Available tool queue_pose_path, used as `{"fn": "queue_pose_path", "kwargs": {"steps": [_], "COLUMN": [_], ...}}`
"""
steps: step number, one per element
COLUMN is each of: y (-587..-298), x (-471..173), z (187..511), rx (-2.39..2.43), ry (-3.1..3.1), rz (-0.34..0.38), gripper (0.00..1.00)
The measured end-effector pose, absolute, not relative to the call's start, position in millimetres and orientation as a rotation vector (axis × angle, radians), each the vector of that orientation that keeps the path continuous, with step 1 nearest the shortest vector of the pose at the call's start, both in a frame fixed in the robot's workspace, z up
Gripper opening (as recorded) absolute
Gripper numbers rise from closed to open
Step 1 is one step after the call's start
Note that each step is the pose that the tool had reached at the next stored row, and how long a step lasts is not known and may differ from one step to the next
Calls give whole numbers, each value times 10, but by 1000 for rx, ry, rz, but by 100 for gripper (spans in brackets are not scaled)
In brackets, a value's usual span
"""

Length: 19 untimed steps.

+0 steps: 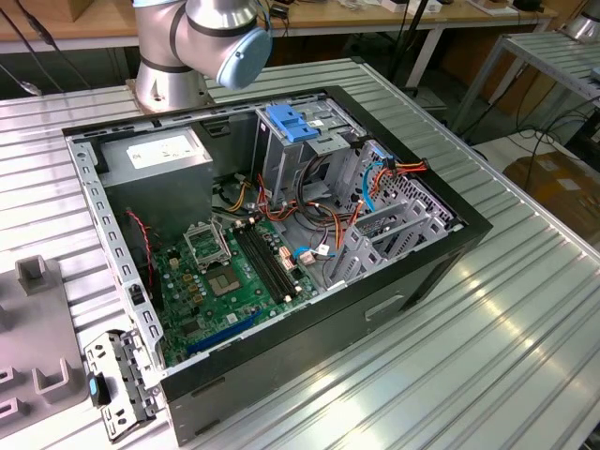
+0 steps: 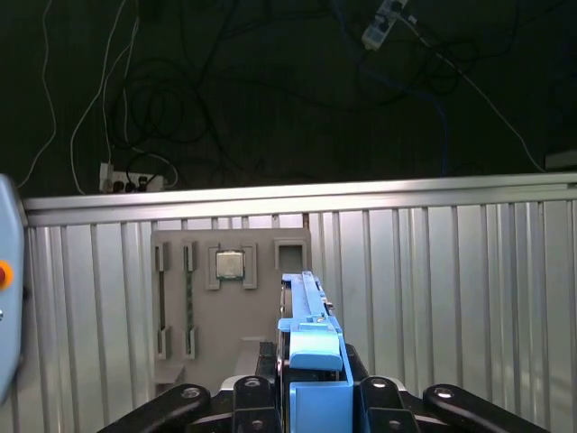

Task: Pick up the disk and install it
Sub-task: 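Pick up the disk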

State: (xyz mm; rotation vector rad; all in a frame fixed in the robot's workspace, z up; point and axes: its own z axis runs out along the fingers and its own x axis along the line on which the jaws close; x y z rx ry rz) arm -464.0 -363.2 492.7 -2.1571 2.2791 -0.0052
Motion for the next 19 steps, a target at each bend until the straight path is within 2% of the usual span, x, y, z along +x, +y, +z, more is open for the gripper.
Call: {"fn": "queue_pose_path", "kwargs": {"steps": [19], "y": [-3632], "x": [-4275], "z": [4927], "rx": [-2157], "ry": [2279], "rz": [-5], "gripper": [37]}}
